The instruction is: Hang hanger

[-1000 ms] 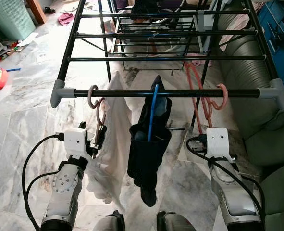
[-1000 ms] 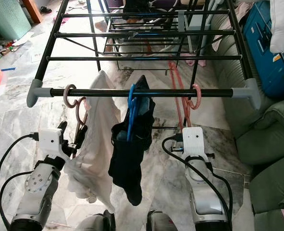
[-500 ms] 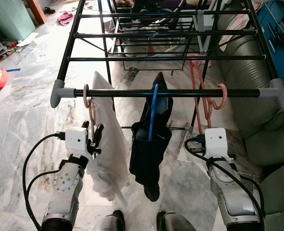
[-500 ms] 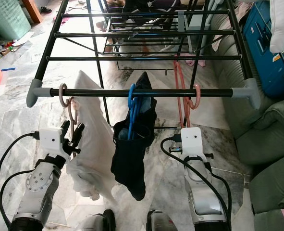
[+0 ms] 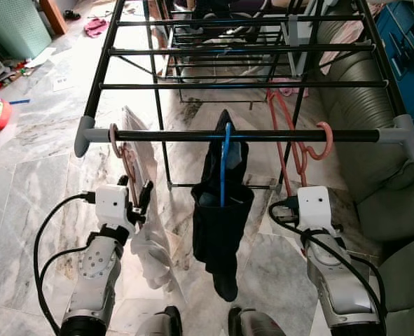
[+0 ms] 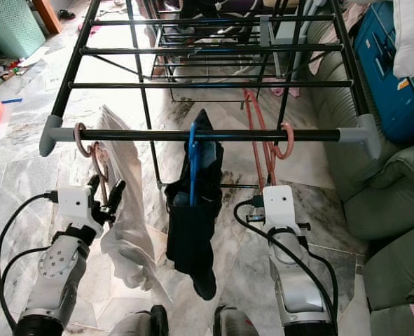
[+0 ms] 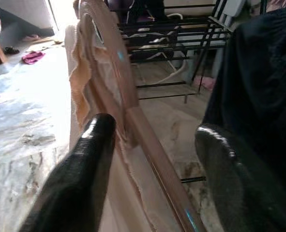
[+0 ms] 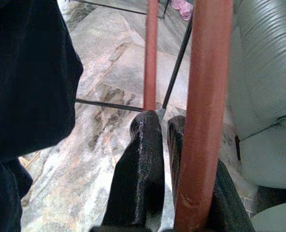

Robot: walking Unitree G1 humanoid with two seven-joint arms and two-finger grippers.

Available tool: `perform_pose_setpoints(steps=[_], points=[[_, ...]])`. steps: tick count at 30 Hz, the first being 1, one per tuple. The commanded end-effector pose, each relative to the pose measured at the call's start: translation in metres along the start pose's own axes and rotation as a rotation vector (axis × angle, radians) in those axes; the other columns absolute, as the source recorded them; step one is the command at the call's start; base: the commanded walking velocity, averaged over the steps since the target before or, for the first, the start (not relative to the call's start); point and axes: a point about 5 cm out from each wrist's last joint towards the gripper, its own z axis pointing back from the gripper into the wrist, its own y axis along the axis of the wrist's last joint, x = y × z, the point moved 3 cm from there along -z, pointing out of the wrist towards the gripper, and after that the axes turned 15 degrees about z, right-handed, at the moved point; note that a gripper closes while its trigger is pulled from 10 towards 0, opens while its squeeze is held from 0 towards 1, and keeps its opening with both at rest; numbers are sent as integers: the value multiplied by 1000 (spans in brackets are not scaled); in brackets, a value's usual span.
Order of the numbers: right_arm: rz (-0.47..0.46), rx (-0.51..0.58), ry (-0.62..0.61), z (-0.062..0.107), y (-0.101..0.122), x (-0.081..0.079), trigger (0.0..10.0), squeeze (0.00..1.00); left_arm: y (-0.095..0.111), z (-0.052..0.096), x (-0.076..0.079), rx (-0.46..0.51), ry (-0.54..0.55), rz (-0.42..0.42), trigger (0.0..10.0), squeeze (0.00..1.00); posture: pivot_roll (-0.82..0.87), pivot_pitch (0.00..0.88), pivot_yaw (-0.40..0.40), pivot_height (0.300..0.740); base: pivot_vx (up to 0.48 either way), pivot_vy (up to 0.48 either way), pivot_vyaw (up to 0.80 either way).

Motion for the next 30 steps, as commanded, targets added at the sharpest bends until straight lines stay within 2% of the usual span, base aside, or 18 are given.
perform_pose_setpoints(steps=[1, 3, 4, 5, 6, 7, 14, 22, 30], points=[[2, -29, 22, 2, -8, -4, 10000, 0, -10, 6, -5, -40, 21, 0, 10000, 1000, -111, 193, 33, 740, 0, 0, 0], [2, -30, 23, 2, -8, -4, 10000, 0, -11, 6, -5, -48, 31, -15, 10000, 1000, -112, 194, 33, 740, 0, 0, 0], [2, -30, 19, 2, -8, -3, 10000, 0, -12, 7, -5, -53, 30, -16, 10000, 655, -112, 194, 32, 740, 0, 0, 0], [-3, -28, 18, 2, -8, -3, 10000, 0, -13, 7, -5, -57, 29, -16, 10000, 0, -113, 195, 33, 740, 0, 0, 0], [-11, -27, 14, 3, -8, -2, 10000, 47, -14, 7, -5, -63, 28, -11, 10000, 0, -114, 196, 35, 740, 0, 0, 0], [-20, -28, 10, 3, -8, 0, 10000, 980, -15, 8, -5, -64, 27, -10, 10000, 0, -114, 196, 35, 740, 0, 0, 0], [-32, -11, -36, 4, -4, 6, 10000, 1000, -16, 7, -5, -74, 18, -13, 10000, 0, -117, 196, 50, 740, 0, 0, 0], [14, 53, -117, 6, 8, 16, 10000, 1000, -16, 5, -4, -88, -1, -26, 10000, 0, -121, 197, 70, 740, 0, 0, 0], [47, 99, -131, 11, 16, 18, 10000, 1000, -18, 5, -5, -101, -9, -29, 10000, 0, -124, 198, 77, 740, 0, 0, 0]])
